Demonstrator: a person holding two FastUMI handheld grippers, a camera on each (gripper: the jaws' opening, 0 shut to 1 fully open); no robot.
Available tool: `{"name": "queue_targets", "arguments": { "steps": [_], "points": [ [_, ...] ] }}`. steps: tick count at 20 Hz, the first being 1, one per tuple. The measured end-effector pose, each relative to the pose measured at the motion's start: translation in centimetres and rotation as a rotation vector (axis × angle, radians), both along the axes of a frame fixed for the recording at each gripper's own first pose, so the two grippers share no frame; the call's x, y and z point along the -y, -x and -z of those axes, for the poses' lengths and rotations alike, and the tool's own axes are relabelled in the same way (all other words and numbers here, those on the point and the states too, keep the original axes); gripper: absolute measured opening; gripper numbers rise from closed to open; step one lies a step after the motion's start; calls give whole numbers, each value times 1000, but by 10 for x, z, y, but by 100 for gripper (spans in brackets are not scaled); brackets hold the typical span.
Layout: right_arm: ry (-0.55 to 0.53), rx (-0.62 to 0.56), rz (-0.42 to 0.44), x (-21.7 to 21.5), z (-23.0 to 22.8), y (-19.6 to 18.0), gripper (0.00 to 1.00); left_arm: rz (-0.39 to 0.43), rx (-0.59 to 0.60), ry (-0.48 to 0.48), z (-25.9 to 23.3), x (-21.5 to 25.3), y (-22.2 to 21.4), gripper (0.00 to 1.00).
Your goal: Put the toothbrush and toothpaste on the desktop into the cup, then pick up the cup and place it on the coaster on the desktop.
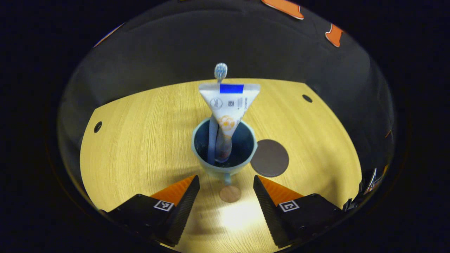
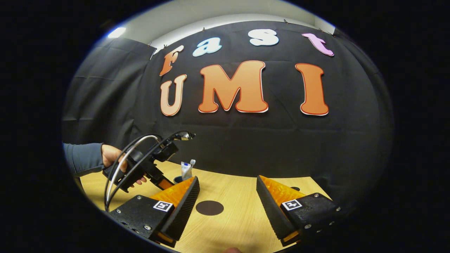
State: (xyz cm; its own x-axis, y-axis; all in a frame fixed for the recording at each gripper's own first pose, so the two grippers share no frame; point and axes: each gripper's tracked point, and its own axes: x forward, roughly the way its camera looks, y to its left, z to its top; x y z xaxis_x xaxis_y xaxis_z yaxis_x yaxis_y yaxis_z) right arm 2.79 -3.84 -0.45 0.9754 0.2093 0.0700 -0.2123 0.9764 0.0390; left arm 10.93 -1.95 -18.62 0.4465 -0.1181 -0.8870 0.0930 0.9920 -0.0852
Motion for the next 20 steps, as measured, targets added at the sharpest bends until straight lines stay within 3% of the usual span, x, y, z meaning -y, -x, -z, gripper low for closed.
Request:
{"name": "queue_targets", "arguments": {
  "steps": [1, 4, 7, 8, 9, 12, 20],
  "points": [
    [-6, -5, 1, 2, 2, 3, 97, -13, -17, -11, 5, -3, -5, 82],
    [-23, -14, 4, 7, 7, 9, 97, -37, -47, -59, 17, -5, -11, 62],
    [-49, -22, 14, 12, 14, 14, 100, -77, -40, -59, 14, 0, -13, 28],
    [-57, -30, 16, 14, 15, 14, 97, -85, -32, -55, 12, 3, -14, 33],
    [-65, -34, 17, 15, 17, 14, 100, -96, -25, -49, 13, -1, -13, 26],
    [-84, -36, 35, 21, 15, 17, 97, -98, -7, -45, 10, -1, -13, 23],
    [-94, -48, 80, 39, 18, 24, 97, 16, 60, -15, -10, 7, -17, 22]
  ]
}}
